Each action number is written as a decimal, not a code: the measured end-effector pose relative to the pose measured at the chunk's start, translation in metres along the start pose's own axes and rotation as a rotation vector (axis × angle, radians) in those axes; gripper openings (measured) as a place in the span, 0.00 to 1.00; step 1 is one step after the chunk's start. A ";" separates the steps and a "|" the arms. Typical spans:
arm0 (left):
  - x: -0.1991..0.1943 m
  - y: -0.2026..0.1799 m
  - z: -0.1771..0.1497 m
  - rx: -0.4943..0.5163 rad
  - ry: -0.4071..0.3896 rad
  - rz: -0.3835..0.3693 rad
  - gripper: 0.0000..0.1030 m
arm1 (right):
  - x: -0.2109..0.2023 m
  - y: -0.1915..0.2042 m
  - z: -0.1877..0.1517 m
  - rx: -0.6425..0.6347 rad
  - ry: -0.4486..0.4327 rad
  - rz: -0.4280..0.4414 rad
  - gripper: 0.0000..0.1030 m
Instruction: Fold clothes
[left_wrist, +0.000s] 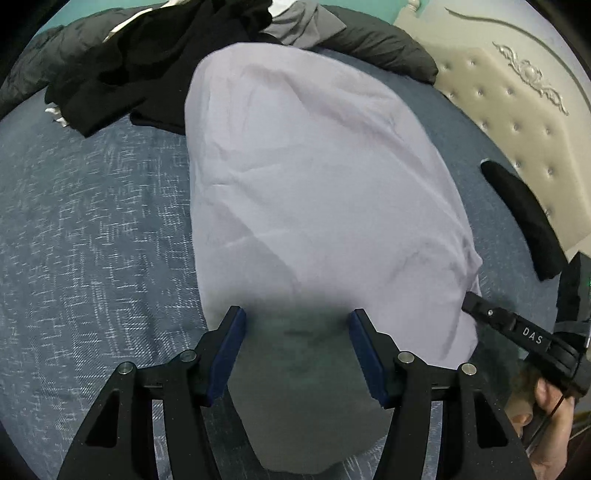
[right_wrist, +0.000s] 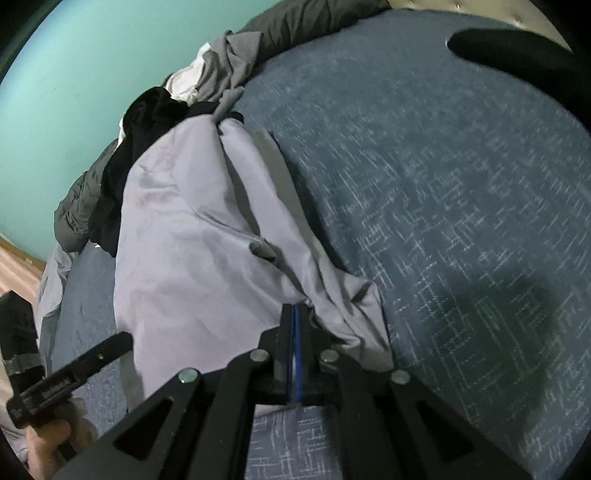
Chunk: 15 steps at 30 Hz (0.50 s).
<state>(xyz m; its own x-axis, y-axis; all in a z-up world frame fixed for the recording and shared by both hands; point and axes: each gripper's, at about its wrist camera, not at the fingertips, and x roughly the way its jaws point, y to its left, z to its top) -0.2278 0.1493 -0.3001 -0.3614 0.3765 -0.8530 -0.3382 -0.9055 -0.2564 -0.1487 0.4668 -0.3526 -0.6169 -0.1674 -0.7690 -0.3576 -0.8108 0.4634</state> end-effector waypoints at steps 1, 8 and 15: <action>0.002 0.000 0.001 0.006 0.006 0.002 0.61 | 0.003 0.001 -0.002 -0.007 0.003 -0.006 0.00; -0.025 0.006 0.021 0.023 -0.037 -0.008 0.62 | -0.026 0.007 0.004 0.006 -0.084 0.015 0.00; -0.035 0.021 0.054 0.016 -0.072 -0.009 0.61 | -0.052 0.036 0.043 -0.089 -0.127 0.133 0.02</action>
<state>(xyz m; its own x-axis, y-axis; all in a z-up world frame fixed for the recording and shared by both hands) -0.2693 0.1279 -0.2515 -0.4199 0.3979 -0.8157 -0.3552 -0.8991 -0.2557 -0.1590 0.4703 -0.2768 -0.7401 -0.2087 -0.6392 -0.2071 -0.8336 0.5120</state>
